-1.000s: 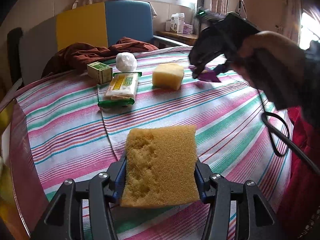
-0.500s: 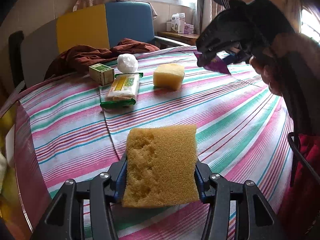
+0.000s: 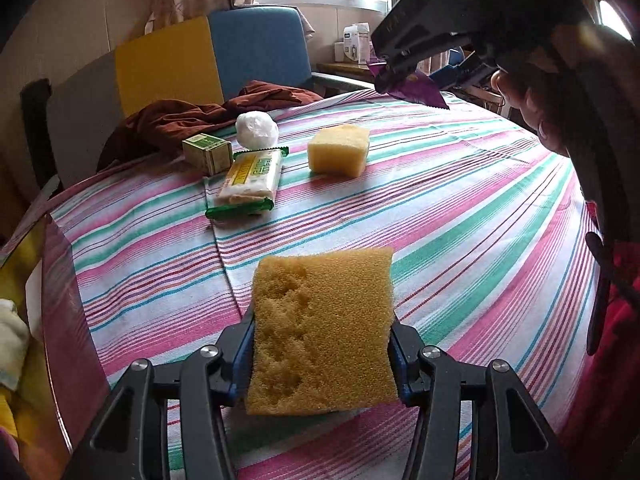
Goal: Organize objects
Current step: 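Carry the yellow sponge and purple packet over the gold tray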
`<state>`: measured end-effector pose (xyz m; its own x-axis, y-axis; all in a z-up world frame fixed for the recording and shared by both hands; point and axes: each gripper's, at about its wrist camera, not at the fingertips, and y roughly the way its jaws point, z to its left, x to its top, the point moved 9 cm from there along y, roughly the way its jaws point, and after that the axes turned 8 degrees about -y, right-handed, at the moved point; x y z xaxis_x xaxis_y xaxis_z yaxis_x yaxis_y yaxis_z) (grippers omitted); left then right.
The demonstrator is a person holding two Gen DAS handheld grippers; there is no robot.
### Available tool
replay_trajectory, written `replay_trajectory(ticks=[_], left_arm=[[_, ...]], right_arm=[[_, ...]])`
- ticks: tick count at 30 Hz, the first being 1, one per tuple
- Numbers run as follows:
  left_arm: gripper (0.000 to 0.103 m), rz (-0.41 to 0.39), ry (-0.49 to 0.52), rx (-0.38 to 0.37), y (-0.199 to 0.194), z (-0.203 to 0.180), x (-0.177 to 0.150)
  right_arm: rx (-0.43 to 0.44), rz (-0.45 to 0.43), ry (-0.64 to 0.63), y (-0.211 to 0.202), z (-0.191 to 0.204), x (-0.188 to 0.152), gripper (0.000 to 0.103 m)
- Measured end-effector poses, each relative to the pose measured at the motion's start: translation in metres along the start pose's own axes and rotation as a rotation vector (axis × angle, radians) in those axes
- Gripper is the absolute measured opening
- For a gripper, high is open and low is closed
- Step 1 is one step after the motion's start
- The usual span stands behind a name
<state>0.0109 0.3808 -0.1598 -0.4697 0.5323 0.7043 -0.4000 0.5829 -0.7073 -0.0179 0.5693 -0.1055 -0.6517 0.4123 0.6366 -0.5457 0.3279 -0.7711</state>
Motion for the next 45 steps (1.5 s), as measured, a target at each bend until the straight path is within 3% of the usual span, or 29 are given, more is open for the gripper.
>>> replay_trajectory(ticks=[10,17,27,31,38,45], left_arm=[[0.054,-0.001,-0.003,0.008,-0.002,0.001,0.0],[0.053,0.03,-0.038,0.011,-0.015,0.004,-0.004],[0.053,-0.065,-0.071,-0.008,-0.074,0.01,0.019],[0.053,-0.09,-0.118,0.022,-0.1,0.033,0.027],[0.053,-0.12,-0.239,0.15,-0.142,0.108,0.023],[0.053,-0.122,-0.367,0.274,-0.168,0.185,-0.002]], right_arm=[[0.05,-0.068,-0.051,-0.013,0.015,0.008,0.037],[0.068,-0.053,-0.11,-0.009,0.03,0.006,0.037],[0.032,-0.02,-0.108,-0.001,0.024,-0.001,0.037],[0.014,-0.004,-0.117,0.003,0.023,-0.003,0.037],[0.002,0.028,-0.167,0.006,0.036,-0.01,0.038],[0.126,0.003,-0.214,-0.026,0.096,-0.008,0.037]])
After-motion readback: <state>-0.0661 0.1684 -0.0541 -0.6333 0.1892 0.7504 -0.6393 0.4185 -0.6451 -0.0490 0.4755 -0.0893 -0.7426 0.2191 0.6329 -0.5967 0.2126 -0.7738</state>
